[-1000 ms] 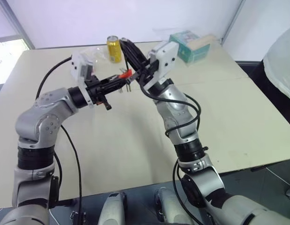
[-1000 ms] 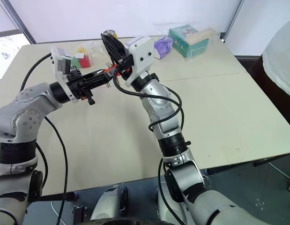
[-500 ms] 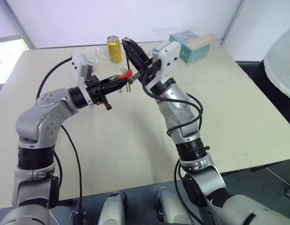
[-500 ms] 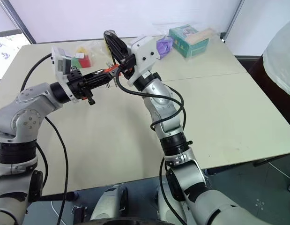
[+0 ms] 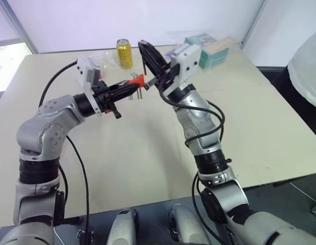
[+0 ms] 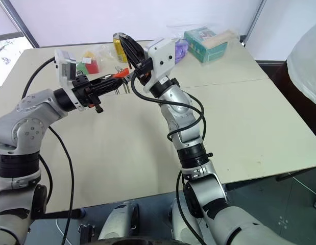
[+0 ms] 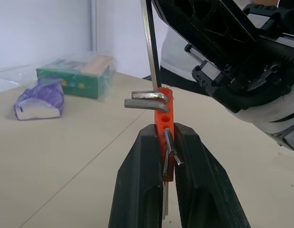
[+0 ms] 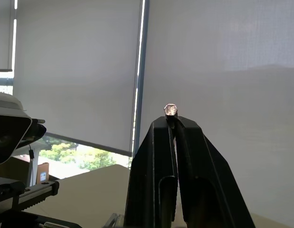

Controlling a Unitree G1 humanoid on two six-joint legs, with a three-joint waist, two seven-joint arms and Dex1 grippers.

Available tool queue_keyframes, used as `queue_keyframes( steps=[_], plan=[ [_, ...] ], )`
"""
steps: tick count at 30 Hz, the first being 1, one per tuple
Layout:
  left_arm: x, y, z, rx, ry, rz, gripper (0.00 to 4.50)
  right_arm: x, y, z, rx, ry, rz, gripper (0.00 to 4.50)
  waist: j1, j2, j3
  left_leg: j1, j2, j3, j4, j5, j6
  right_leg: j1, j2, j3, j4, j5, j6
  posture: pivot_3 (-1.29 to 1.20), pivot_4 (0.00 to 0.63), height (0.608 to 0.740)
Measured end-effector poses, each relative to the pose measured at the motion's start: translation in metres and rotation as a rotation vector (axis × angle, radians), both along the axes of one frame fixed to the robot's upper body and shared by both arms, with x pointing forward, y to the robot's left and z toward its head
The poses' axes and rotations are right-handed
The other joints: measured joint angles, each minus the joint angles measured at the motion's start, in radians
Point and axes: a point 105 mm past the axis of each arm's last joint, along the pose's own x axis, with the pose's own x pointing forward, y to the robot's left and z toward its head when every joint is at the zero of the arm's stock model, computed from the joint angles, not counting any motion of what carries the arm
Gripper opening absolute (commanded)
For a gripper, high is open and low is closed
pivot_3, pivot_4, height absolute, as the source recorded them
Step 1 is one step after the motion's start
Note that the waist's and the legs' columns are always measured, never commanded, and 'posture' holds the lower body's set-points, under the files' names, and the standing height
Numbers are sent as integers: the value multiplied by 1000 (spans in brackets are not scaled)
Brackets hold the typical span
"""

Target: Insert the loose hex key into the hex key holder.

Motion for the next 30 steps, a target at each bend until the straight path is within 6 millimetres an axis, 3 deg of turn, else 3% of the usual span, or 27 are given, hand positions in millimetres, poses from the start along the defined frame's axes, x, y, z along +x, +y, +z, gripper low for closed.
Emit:
queue_keyframes(
  steps=[9,30],
  plan=[
    [0,0,0,0,0,0,0,-10,7,22,15,-66,28,63,0,0,0,0,0,0,0,0,0,0,0,0,0,0,0,0,150,740],
    [1,0,1,-6,0,13,0,-10,10,12,-18,-55,27,63,0,0,0,0,0,0,0,0,0,0,0,0,0,0,0,0,150,740]
  ],
)
